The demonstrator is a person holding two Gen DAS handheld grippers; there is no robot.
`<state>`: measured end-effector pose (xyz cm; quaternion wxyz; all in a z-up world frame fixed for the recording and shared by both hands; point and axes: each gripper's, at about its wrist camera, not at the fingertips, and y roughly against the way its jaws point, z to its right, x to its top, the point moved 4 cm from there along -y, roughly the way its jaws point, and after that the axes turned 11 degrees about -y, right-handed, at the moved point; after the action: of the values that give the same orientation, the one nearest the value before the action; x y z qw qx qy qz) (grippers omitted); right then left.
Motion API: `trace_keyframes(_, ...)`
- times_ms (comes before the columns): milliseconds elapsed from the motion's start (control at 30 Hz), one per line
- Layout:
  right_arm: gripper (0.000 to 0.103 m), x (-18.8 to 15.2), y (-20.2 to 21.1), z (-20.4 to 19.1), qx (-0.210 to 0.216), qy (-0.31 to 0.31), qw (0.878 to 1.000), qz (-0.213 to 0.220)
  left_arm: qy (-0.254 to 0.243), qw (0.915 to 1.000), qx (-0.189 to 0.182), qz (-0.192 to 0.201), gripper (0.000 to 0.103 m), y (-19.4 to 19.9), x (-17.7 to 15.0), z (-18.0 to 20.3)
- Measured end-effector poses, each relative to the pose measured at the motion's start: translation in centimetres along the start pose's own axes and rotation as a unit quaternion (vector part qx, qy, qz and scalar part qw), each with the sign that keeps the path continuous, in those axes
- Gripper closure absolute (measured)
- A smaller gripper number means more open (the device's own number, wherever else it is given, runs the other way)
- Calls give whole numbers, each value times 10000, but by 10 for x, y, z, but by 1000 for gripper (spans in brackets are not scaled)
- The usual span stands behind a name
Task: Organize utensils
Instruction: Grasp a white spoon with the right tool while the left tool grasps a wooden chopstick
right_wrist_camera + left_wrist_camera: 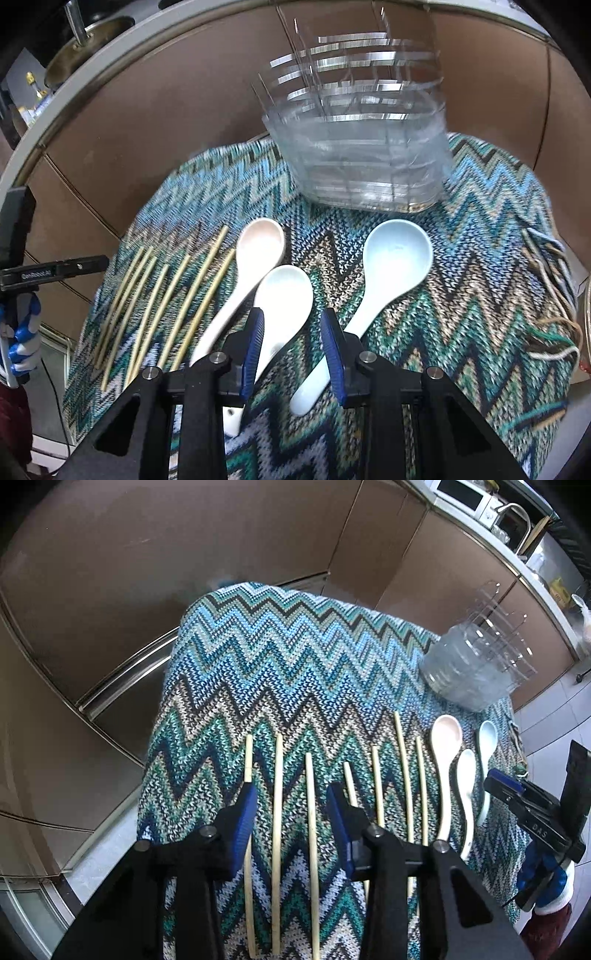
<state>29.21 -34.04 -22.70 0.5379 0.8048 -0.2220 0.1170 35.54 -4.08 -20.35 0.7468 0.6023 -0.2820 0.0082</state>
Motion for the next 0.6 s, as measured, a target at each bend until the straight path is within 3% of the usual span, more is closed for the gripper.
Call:
trace_keyframes(333, 73, 11, -32, 11, 87, 94, 9993, -343, -100, 9982, -16, -584, 77, -35, 14, -5)
trace_keyframes(600, 73, 18, -42, 9, 231, 173, 9982, -529, -180, 9952, 178, -945, 84, -60, 19, -9)
